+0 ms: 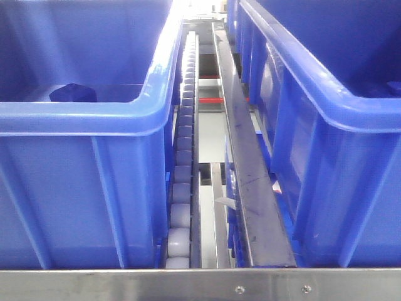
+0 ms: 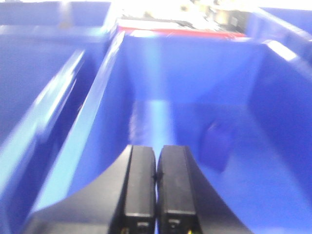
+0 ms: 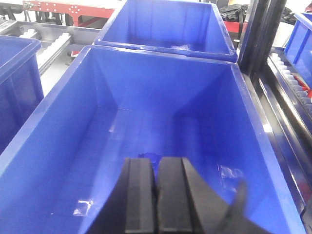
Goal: Pick and sort blue part to right shelf
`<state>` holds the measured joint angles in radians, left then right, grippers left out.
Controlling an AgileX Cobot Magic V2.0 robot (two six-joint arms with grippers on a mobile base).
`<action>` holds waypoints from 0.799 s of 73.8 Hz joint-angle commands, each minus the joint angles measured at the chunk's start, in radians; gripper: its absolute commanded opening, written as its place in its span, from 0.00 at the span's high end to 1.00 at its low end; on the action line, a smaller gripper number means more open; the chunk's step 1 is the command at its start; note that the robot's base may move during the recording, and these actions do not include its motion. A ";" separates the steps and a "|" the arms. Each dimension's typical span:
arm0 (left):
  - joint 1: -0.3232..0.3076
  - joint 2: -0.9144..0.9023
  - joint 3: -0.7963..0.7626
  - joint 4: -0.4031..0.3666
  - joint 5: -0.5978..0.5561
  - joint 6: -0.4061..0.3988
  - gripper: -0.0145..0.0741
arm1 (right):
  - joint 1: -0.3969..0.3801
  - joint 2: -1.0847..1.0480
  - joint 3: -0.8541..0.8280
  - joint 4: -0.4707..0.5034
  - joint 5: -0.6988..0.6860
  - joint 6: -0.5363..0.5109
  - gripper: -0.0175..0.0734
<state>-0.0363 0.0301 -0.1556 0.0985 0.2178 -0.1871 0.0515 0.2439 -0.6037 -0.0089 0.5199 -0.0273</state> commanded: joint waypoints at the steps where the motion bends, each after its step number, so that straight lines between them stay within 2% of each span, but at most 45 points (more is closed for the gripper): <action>1: 0.010 -0.023 0.040 -0.014 -0.152 -0.001 0.70 | -0.005 0.010 -0.024 -0.001 -0.090 -0.006 0.74; 16: 0.010 -0.059 0.190 -0.056 -0.317 -0.001 0.70 | -0.005 0.010 -0.024 -0.001 -0.090 -0.006 0.74; 18: 0.010 -0.059 0.185 -0.060 -0.287 -0.001 0.70 | -0.005 0.010 -0.024 -0.001 -0.091 -0.006 0.74; 59: 0.010 -0.059 0.185 -0.060 -0.301 -0.001 0.70 | -0.005 0.010 -0.024 -0.001 -0.090 -0.006 0.74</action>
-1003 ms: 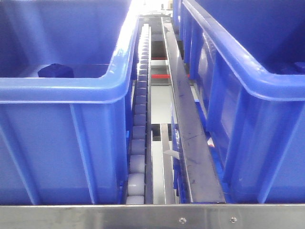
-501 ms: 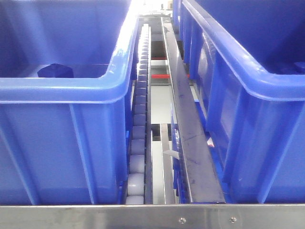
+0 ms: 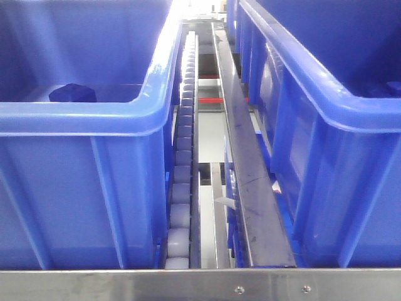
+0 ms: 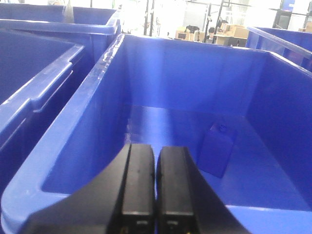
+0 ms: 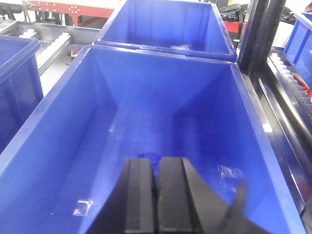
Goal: Pick and sort blue part to right shelf
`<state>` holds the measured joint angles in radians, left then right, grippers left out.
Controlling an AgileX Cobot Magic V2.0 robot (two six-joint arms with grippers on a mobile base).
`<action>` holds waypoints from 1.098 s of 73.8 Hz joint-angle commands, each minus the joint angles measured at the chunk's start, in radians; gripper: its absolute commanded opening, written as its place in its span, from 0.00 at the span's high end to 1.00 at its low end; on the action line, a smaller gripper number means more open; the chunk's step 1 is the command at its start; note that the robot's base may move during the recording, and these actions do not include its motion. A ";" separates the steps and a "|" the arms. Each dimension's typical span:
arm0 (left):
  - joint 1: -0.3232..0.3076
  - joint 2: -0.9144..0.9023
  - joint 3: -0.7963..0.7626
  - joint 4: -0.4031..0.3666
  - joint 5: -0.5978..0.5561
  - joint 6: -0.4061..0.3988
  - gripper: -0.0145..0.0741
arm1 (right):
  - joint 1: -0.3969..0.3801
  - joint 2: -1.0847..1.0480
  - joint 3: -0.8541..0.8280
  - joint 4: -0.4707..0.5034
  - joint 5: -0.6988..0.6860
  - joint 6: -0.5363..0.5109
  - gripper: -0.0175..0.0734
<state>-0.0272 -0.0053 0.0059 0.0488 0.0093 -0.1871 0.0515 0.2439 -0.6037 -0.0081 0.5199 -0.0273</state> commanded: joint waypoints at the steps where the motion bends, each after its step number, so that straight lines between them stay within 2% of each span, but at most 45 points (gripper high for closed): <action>1: 0.001 -0.023 0.024 -0.010 -0.093 -0.001 0.70 | -0.005 0.010 -0.024 -0.002 -0.090 -0.006 0.74; 30: 0.001 -0.023 0.024 -0.010 -0.093 -0.001 0.70 | -0.015 0.009 0.015 -0.004 -0.125 -0.006 0.74; 39: 0.001 -0.023 0.024 -0.010 -0.093 -0.001 0.70 | -0.049 -0.022 0.133 0.023 -0.265 -0.006 0.74; 53: 0.001 -0.023 0.024 -0.010 -0.093 -0.001 0.70 | -0.053 -0.167 0.378 0.019 -0.465 -0.006 0.74; 71: 0.001 -0.023 0.024 -0.010 -0.093 -0.001 0.70 | -0.053 -0.276 0.612 0.023 -0.593 -0.006 0.74; 81: 0.001 -0.022 0.024 -0.010 -0.093 -0.001 0.70 | -0.053 -0.276 0.612 0.030 -0.564 -0.006 0.74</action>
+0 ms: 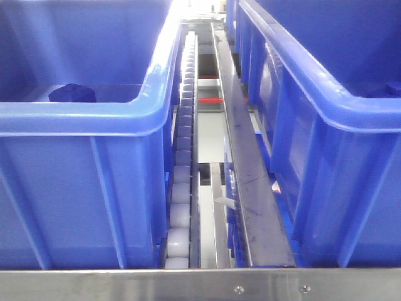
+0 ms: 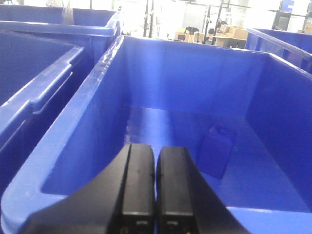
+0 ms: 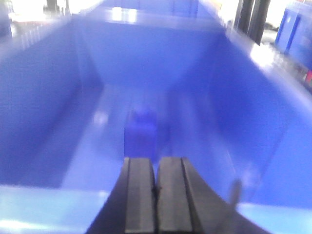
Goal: Pick and sort blue part to right shelf
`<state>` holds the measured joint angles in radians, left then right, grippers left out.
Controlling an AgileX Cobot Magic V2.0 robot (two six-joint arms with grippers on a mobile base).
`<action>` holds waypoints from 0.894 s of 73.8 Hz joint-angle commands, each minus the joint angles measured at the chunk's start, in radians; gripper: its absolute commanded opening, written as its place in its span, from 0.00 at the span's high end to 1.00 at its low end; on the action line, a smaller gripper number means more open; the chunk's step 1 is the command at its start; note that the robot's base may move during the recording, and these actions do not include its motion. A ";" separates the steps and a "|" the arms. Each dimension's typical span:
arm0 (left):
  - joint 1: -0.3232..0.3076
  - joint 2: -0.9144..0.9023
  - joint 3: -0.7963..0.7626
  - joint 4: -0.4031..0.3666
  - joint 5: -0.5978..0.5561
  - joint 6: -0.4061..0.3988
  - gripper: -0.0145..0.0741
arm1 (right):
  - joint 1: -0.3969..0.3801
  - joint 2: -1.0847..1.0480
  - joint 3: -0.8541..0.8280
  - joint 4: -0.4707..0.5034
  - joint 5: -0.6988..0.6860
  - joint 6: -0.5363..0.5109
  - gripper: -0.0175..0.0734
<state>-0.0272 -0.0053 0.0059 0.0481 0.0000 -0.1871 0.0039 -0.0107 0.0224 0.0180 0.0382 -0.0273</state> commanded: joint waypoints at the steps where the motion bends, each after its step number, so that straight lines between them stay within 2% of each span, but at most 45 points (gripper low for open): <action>1: 0.001 -0.022 0.024 -0.009 -0.084 -0.001 0.70 | -0.005 -0.022 -0.014 0.004 -0.082 -0.006 0.74; 66: 0.001 -0.022 0.024 -0.009 -0.084 -0.001 0.70 | -0.005 -0.022 -0.014 0.004 -0.081 -0.006 0.74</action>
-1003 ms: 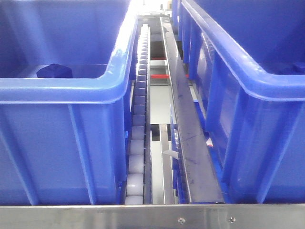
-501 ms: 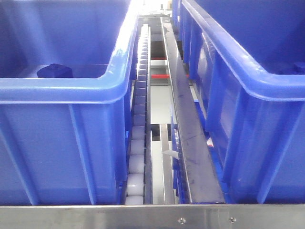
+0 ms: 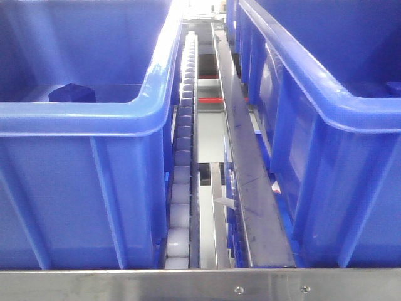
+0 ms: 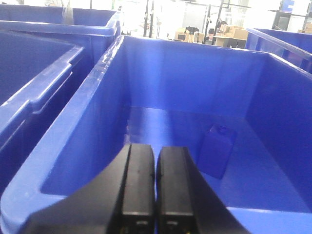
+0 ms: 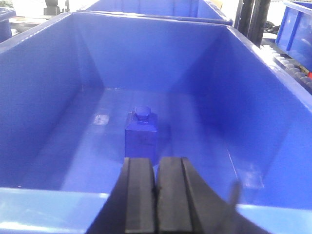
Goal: Pick and sort blue part to right shelf
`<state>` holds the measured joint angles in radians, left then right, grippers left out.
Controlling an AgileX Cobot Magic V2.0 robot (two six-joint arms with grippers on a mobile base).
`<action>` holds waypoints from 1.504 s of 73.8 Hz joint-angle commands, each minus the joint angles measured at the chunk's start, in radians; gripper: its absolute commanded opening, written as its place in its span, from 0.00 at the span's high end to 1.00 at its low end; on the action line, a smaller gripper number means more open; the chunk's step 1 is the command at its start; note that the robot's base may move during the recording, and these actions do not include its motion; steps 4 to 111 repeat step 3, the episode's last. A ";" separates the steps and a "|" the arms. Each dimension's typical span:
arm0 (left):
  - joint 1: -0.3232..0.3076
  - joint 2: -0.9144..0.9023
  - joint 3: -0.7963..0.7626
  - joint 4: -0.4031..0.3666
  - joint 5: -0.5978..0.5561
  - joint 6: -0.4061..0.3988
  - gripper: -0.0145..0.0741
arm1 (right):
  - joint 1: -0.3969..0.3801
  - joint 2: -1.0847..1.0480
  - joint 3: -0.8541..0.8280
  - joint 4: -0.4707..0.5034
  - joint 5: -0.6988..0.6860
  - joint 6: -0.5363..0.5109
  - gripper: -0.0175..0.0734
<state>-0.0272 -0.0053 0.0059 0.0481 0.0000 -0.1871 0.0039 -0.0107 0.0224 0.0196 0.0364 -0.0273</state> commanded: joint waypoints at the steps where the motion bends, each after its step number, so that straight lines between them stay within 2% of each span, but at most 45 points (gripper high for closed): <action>1: 0.001 -0.022 0.024 -0.009 -0.084 -0.001 0.70 | -0.005 -0.022 -0.014 0.003 -0.079 -0.006 0.74; 111: 0.001 -0.022 0.024 -0.009 -0.084 -0.001 0.70 | -0.005 -0.022 -0.014 0.003 -0.079 -0.006 0.74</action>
